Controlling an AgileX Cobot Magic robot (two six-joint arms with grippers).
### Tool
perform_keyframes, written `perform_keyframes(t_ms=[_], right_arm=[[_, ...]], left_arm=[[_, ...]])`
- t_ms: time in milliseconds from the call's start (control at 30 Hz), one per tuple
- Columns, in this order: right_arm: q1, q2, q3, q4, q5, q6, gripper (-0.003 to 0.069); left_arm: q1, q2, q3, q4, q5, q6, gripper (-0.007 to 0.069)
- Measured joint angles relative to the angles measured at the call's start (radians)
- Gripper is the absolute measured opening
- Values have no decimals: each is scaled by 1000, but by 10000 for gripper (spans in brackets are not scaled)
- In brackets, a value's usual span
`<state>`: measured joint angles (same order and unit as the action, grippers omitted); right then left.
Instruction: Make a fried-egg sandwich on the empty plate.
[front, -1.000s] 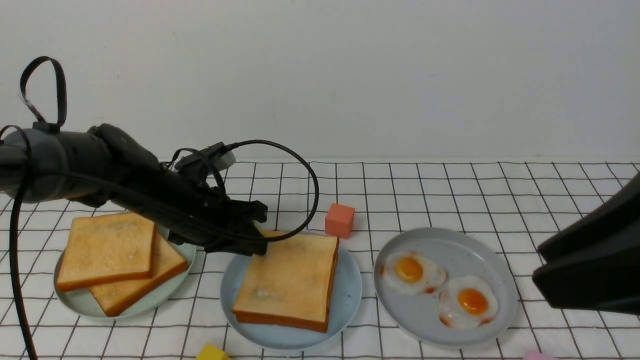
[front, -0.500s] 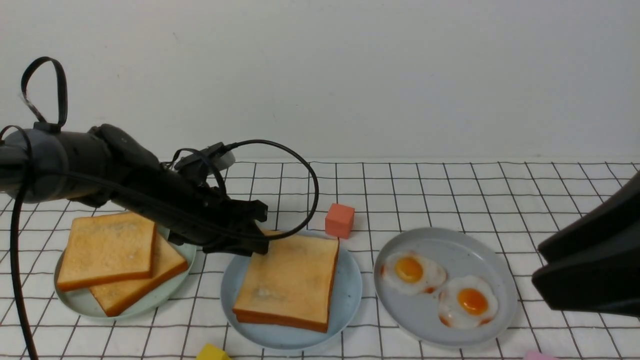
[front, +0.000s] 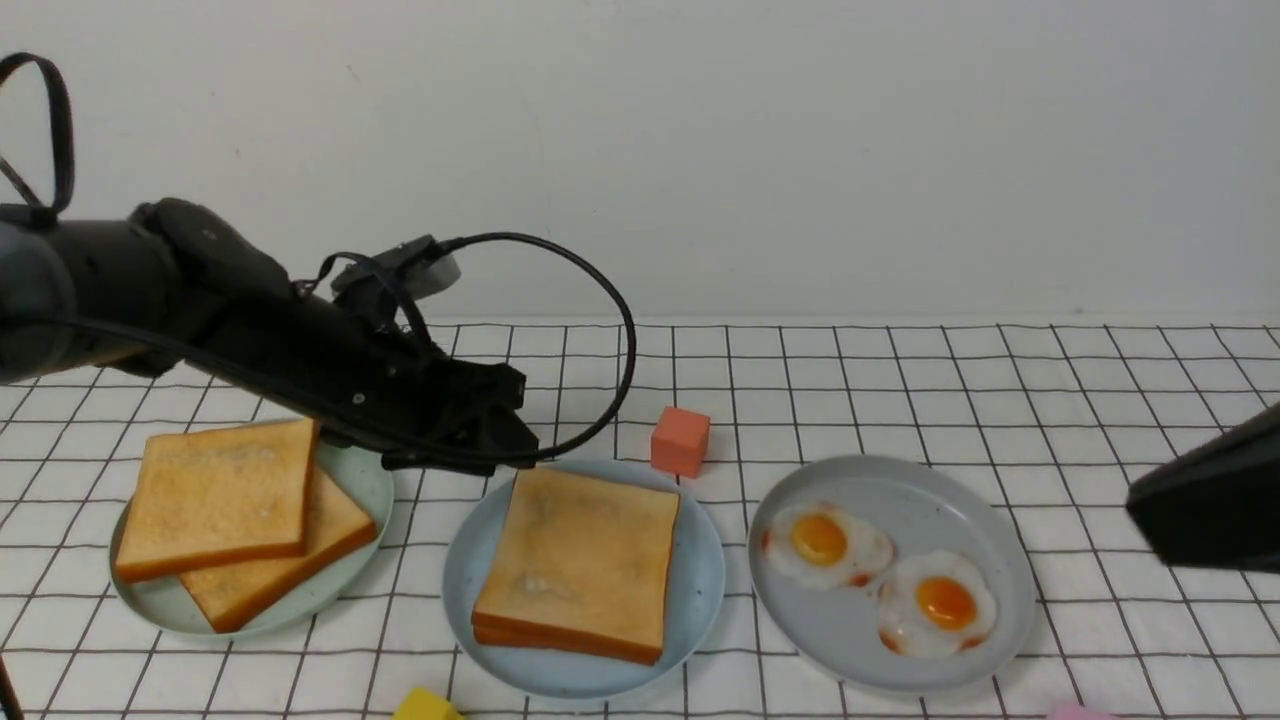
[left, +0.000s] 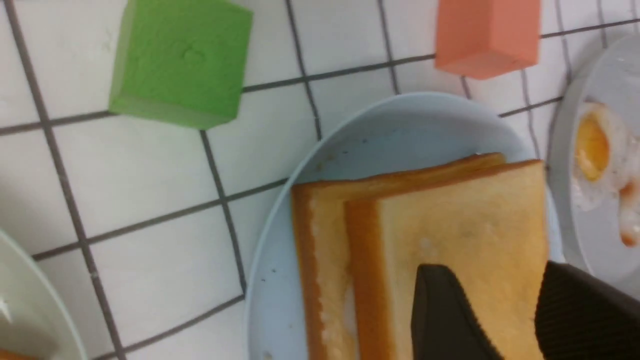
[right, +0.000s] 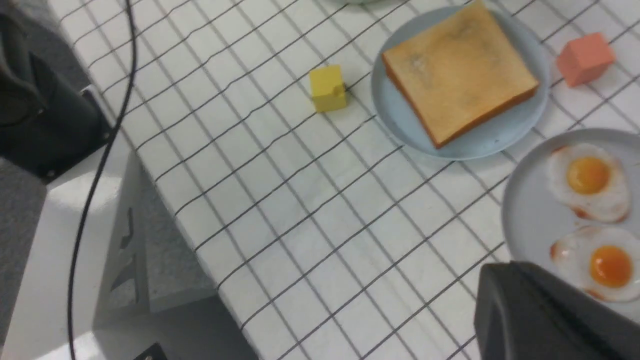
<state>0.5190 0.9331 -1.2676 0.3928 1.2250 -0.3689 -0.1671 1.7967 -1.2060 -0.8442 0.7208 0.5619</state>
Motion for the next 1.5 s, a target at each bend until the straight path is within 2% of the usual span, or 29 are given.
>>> perform_keyframes(t_ms=[200, 300, 500, 567, 733, 833, 867, 1033, 1067, 1100, 1233, 1500], right_arm=[[0, -191, 102, -30, -146, -6, -10], [0, -364, 265, -56, -264, -19, -10], [0, -665, 642, -100, -473, -7, -10], [0, -712, 710, -104, -505, -1, -9], [0, -908, 901, -128, -618, 1, -6], [0, -944, 923, -137, -649, 1, -6], [0, -944, 923, -137, -652, 1, -6], [0, -946, 923, -138, -663, 1, -3], [0, -946, 923, -138, -663, 1, -3], [0, -946, 924, -138, -663, 1, -3], [0, -946, 925, -138, -657, 1, 2], [0, -946, 925, -138, -652, 1, 7]], left_arm=[[0, -161, 1, 10, 142, -1, 211], [0, -311, 37, 16, 209, -38, 155], [0, -677, 230, 112, 235, -195, 90], [0, -747, 282, 145, 241, -239, 82], [0, -1188, 521, 242, 267, -447, 29], [0, -1434, 604, 285, 284, -540, -13], [0, -1434, 608, 290, 284, -546, -13], [0, -1698, 637, 494, 318, -700, -13], [0, -1703, 638, 494, 318, -700, -13], [0, -1732, 638, 558, 322, -726, -13], [0, -1766, 638, 670, 330, -747, -13], [0, -1767, 638, 775, 330, -749, -13]])
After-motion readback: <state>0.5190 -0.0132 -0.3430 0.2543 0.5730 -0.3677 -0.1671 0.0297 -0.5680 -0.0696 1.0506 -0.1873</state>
